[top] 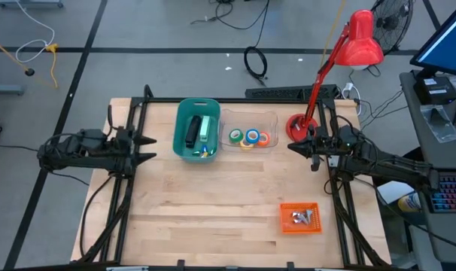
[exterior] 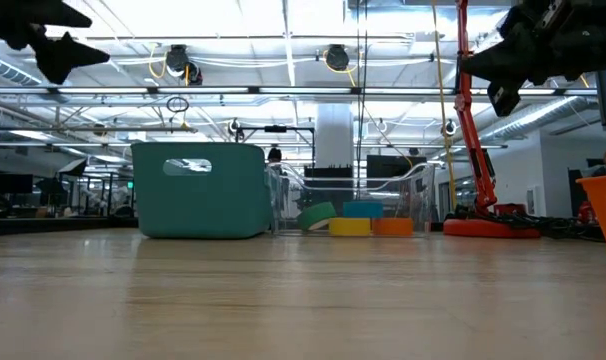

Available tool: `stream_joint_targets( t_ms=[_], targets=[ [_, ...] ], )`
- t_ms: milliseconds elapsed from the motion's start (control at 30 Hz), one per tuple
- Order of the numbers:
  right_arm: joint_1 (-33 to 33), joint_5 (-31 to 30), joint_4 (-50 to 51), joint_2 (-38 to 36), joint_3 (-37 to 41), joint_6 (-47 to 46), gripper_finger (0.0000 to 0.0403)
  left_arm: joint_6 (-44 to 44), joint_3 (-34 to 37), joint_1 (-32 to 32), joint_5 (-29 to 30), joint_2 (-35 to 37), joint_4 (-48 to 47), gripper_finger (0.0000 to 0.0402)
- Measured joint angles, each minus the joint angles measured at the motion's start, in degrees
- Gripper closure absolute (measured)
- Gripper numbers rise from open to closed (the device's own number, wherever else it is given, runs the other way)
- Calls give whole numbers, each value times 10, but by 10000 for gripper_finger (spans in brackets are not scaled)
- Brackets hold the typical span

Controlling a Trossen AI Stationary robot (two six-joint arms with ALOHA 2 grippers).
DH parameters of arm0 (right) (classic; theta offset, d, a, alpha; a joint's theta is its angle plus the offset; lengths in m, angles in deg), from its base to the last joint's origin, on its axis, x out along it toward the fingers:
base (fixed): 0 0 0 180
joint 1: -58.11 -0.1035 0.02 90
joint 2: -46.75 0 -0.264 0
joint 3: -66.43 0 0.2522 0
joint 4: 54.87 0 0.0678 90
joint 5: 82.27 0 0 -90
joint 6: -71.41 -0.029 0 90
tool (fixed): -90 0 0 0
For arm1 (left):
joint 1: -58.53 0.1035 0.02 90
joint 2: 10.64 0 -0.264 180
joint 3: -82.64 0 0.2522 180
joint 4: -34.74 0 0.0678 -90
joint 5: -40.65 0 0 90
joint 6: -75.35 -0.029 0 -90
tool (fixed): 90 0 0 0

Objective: Pick and place Stapler, Stapler remover, tape
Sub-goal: Return to Home Position

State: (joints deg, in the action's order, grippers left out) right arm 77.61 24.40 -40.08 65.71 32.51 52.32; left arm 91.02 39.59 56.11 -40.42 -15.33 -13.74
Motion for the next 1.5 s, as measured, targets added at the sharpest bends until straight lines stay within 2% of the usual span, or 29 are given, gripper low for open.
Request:
stream_joint_targets(
  t_ms=[133, 400, 533, 667, 933, 1133, 1267, 1500],
  targets=[
    [-2, -1, -42, 0, 32, -62, 403, 12, 16, 0, 1, 44, -26, 119],
    [-51, -2, -274, 0, 140, -126, 403, 12, 20, 0, 28, 44, -28, 119],
    [-83, -7, -327, 0, 161, -129, 403, 12, 20, 0, 47, 44, -27, 119],
    [-107, -32, -318, 0, 161, -118, 403, 13, 20, 0, 52, 44, -27, 119],
    [-121, -30, -318, -1, 160, -108, 403, 13, 20, 0, 66, 44, -26, 119],
    [-121, 5, -308, -8, 141, -89, 403, 15, 20, 0, 72, 44, -25, 119],
    [-121, 27, -275, -18, 141, -113, 403, 15, 19, 0, 72, 44, -25, 119],
    [-117, 28, -219, -40, 140, -103, 403, 13, 19, 0, 75, 44, -27, 119]
  ],
)
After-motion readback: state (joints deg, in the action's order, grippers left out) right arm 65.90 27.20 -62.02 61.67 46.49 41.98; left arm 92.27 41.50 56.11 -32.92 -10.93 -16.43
